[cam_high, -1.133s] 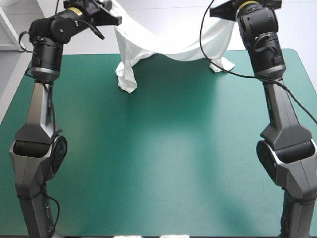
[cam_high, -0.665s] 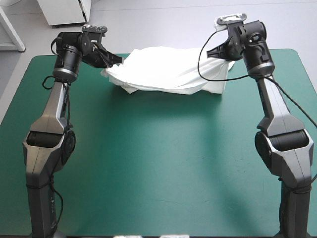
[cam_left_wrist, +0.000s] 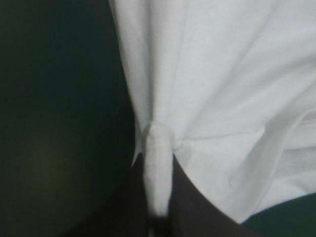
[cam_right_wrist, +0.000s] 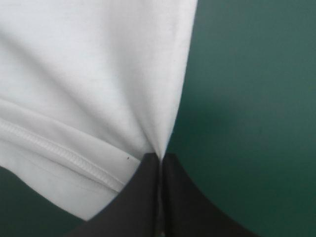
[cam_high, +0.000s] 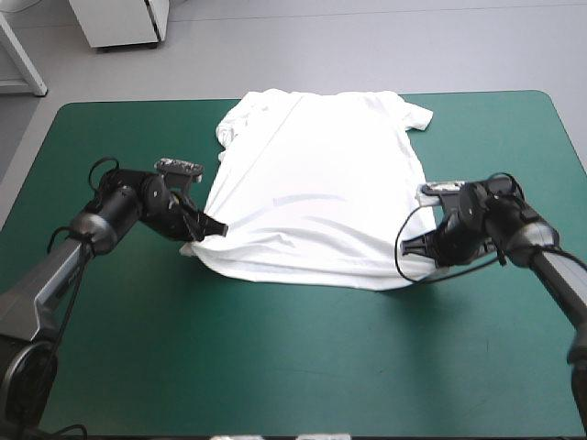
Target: Fold the cloth
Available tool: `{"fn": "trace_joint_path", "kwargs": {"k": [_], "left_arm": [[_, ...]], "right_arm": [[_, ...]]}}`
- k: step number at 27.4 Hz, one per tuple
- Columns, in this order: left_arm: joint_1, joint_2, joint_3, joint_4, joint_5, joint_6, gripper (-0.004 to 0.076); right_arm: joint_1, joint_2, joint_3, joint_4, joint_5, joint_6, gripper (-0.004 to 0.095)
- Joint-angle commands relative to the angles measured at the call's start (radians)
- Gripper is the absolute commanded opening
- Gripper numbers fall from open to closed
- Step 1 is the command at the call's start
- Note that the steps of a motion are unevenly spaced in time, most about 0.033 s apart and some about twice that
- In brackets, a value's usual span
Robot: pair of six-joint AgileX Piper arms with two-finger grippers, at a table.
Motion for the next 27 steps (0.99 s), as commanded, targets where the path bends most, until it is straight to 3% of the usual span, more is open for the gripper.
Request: {"fn": "trace_joint_path", "kwargs": {"k": [1, 10, 22, 25, 27], "left_arm": [[-0.006, -0.159, 0.146, -0.026, -0.038, 0.009, -0.0009], [-0.006, -0.413, 0.431, -0.146, 0.047, 0.046, -0.0009], [-0.006, -0.493, 0.496, -0.170, 0.165, 0.005, -0.0008], [-0.006, -0.493, 0.496, -0.190, 0.218, 0.008, 0.0025], [-0.006, -0.493, 0.496, -0.190, 0.244, 0.008, 0.0085]], "right_arm": [[-0.006, -0.167, 0.120, 0.047, -0.004, -0.008, -0.0017], [-0.006, -0.439, 0.281, 0.142, 0.211, 0.000, -0.0017], [-0.006, -0.571, 0.373, 0.226, 0.256, 0.002, -0.0009], [-0.006, -0.569, 0.373, 0.226, 0.266, -0.004, 0.0089], [-0.006, -0.569, 0.373, 0.230, 0.269, -0.008, 0.0224]]}}
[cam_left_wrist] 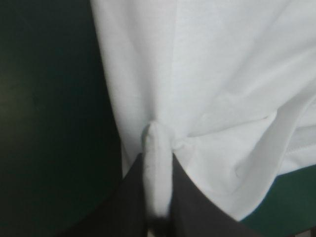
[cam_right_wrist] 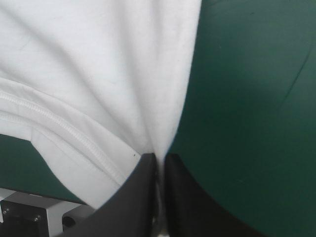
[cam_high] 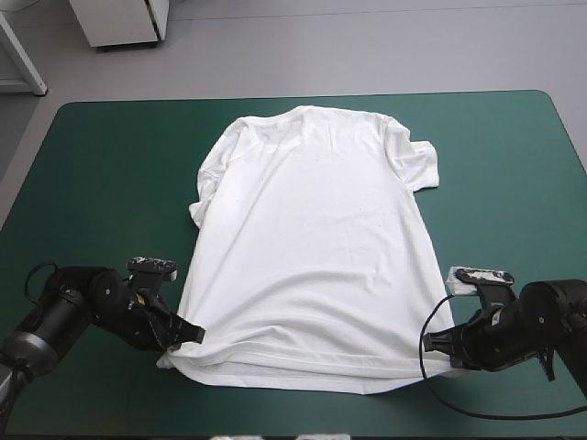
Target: Fold the cloth
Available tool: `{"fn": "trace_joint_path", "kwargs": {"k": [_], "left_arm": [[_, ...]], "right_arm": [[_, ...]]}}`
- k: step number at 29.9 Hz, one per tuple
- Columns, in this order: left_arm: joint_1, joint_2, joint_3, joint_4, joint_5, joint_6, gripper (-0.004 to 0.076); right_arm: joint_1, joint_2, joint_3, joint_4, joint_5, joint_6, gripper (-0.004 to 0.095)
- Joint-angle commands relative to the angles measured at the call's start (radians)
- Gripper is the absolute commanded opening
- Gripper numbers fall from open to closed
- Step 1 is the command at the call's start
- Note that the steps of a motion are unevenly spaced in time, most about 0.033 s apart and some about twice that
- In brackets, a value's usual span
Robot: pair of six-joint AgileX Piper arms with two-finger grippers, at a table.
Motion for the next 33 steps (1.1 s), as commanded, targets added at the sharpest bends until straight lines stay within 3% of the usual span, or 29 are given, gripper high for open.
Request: {"fn": "trace_joint_path", "kwargs": {"k": [1, 5, 7, 9, 17, 23, 33], "left_arm": [[-0.005, -0.020, -0.024, -0.030, 0.065, -0.009, 0.0130], [-0.005, -0.020, -0.068, -0.041, 0.138, 0.004, 0.0347], [-0.005, -0.020, -0.116, -0.039, 0.157, 0.008, 0.0449], [-0.005, -0.020, -0.175, -0.031, 0.174, 0.008, 0.0491], [-0.005, -0.020, -0.547, 0.042, 0.225, 0.000, 0.0490], [-0.005, -0.020, -0.784, 0.072, 0.225, -0.015, 0.0490], [-0.005, -0.002, -0.813, 0.122, 0.225, -0.034, 0.0485]], "right_arm": [[-0.005, -0.012, -0.020, 0.026, 0.024, -0.015, 0.0304], [-0.005, -0.012, -0.036, 0.094, 0.024, -0.034, 0.0546], [-0.005, -0.012, -0.072, 0.104, 0.024, -0.040, 0.0569], [-0.005, -0.014, -0.136, 0.096, 0.024, -0.040, 0.0552], [-0.005, -0.014, -0.525, -0.039, 0.024, -0.040, 0.0439], [-0.005, -0.012, -0.744, -0.058, 0.024, -0.029, 0.0417], [-0.005, -0.012, -0.775, -0.058, 0.024, -0.022, 0.0414]]}}
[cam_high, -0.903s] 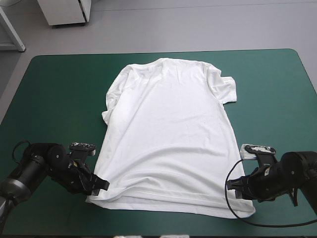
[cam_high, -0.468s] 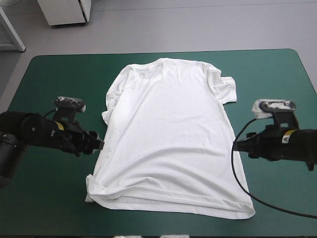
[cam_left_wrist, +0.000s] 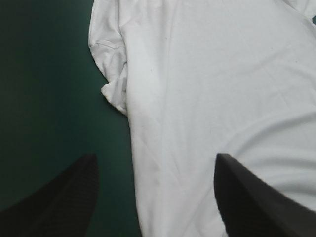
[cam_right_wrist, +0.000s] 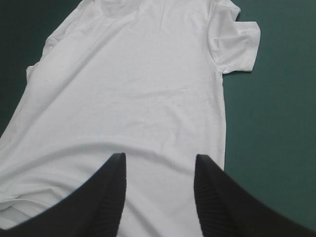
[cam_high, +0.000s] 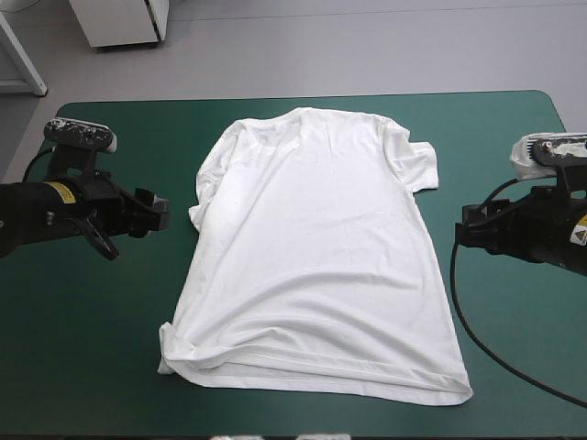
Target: Fold the cloth
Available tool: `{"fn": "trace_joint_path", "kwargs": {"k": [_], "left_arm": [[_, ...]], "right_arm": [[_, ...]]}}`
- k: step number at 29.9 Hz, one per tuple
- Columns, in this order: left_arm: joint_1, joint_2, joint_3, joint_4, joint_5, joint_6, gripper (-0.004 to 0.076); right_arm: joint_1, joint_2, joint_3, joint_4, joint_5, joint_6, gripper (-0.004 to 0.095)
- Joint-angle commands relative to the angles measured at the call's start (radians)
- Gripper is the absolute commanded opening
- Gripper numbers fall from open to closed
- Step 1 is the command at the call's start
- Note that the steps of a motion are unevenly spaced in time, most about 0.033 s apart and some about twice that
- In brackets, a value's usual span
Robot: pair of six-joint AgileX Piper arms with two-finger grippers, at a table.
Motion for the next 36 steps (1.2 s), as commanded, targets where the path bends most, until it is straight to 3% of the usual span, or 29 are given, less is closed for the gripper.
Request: {"fn": "trace_joint_path", "kwargs": {"k": [1, 12, 21, 27, 36], "left_arm": [[-0.005, 0.001, -0.007, 0.009, 0.034, -0.021, 0.0476], [-0.005, -0.001, 0.417, -0.012, 0.027, -0.069, 0.0456], [-0.005, -0.001, 0.687, -0.053, -0.094, -0.084, 0.0456], [-0.005, 0.003, 0.804, -0.051, -0.161, -0.096, 0.0440], [-0.005, 0.080, 0.879, -0.053, -0.223, -0.086, 0.0326]], "right_arm": [[-0.005, -0.006, -0.027, 0.000, -0.008, 0.006, 0.0414], [-0.005, -0.001, -0.026, -0.025, -0.008, 0.019, 0.0414], [-0.005, 0.046, -0.026, -0.017, -0.008, 0.019, 0.0414], [-0.005, 0.068, -0.026, -0.015, -0.008, 0.019, 0.0414], [-0.005, 0.084, -0.026, -0.008, -0.008, 0.017, 0.0414]]}}
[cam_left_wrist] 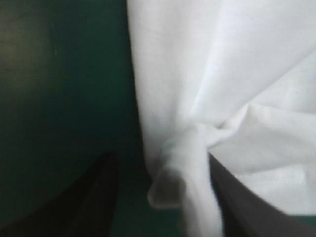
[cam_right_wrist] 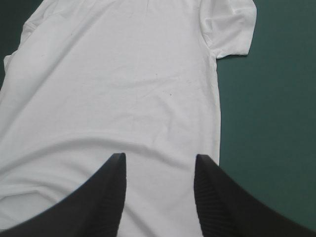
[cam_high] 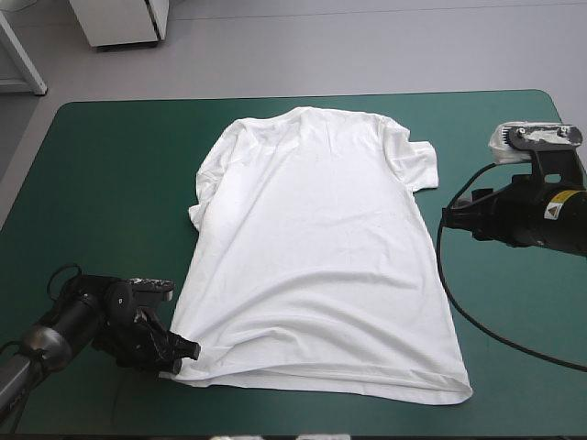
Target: Fold the cloth
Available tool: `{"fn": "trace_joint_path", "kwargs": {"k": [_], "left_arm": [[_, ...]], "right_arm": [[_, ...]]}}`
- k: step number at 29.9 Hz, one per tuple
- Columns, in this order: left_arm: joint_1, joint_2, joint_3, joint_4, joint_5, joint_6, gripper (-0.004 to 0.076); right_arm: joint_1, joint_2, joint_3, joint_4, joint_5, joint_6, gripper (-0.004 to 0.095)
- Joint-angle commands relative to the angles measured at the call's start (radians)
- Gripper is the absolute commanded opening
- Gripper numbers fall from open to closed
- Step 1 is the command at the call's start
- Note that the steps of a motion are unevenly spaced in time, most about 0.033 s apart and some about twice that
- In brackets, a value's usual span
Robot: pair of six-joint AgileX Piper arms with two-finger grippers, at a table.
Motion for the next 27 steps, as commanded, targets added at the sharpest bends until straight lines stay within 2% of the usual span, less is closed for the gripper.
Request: {"fn": "trace_joint_path", "kwargs": {"k": [1, 4, 7, 12, 22, 27], "left_arm": [[-0.005, 0.022, -0.007, -0.016, -0.016, -0.005, 0.0301], [-0.005, 0.040, -0.007, -0.022, -0.023, -0.005, 0.0183], [-0.005, 0.043, -0.007, -0.022, -0.027, -0.005, -0.0002], [-0.005, 0.043, -0.011, -0.024, -0.025, -0.002, -0.0009], [-0.005, 0.037, -0.012, -0.027, -0.014, -0.002, -0.0009], [-0.005, 0.037, -0.012, -0.062, -0.018, 0.000, -0.0009]], "right_arm": [[-0.005, -0.008, -0.026, 0.013, -0.008, -0.001, 0.0414], [-0.005, -0.008, -0.026, 0.018, -0.008, -0.001, 0.0414], [-0.005, -0.008, -0.026, 0.030, -0.008, -0.001, 0.0414], [-0.005, -0.010, 0.026, 0.017, -0.006, -0.019, 0.0414], [-0.005, -0.010, 0.480, 0.047, -0.008, -0.029, 0.0417], [-0.005, -0.010, 0.633, 0.059, -0.069, -0.030, 0.0430]]}}
